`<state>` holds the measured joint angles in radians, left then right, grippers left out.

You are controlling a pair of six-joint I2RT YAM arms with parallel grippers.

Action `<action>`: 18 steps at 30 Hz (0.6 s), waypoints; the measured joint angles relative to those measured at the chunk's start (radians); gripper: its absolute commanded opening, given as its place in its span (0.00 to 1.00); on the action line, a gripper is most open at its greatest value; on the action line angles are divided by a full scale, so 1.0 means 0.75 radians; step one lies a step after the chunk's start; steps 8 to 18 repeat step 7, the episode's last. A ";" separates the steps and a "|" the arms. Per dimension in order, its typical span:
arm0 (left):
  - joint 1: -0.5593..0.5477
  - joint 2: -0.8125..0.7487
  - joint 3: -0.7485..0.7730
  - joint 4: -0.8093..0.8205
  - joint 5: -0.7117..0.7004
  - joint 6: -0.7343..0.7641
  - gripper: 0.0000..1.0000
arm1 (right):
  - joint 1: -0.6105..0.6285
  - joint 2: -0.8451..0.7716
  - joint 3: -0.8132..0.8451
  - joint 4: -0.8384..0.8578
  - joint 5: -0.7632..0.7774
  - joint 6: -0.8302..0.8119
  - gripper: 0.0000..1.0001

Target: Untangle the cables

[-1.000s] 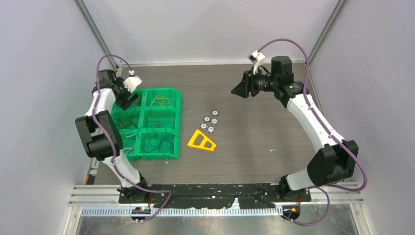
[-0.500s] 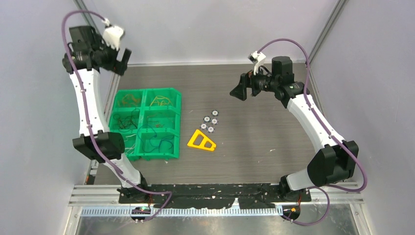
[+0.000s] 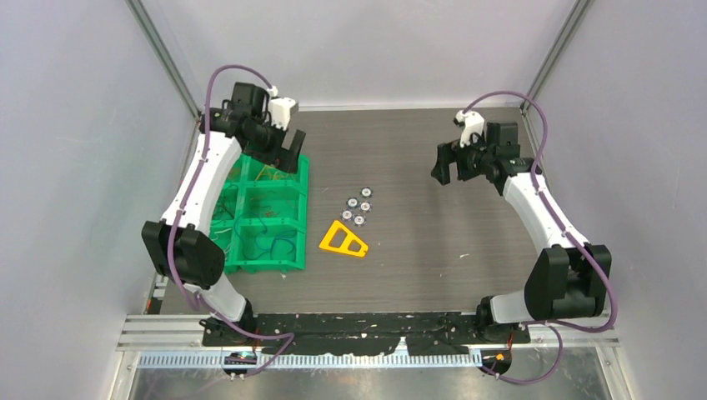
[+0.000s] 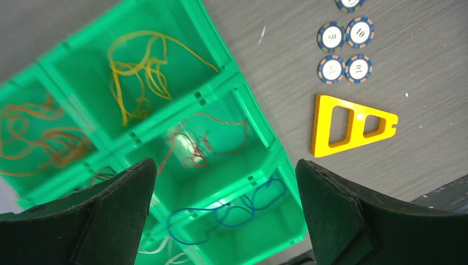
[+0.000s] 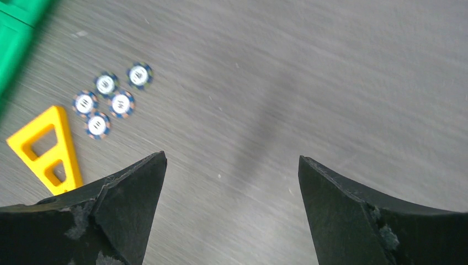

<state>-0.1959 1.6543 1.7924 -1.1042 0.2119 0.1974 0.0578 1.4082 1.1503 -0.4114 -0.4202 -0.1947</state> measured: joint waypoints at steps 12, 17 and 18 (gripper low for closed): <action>0.013 -0.005 -0.081 0.052 -0.003 -0.153 1.00 | -0.010 -0.148 -0.197 -0.040 0.028 -0.025 0.95; 0.013 -0.005 -0.081 0.052 -0.003 -0.153 1.00 | -0.010 -0.148 -0.197 -0.040 0.028 -0.025 0.95; 0.013 -0.005 -0.081 0.052 -0.003 -0.153 1.00 | -0.010 -0.148 -0.197 -0.040 0.028 -0.025 0.95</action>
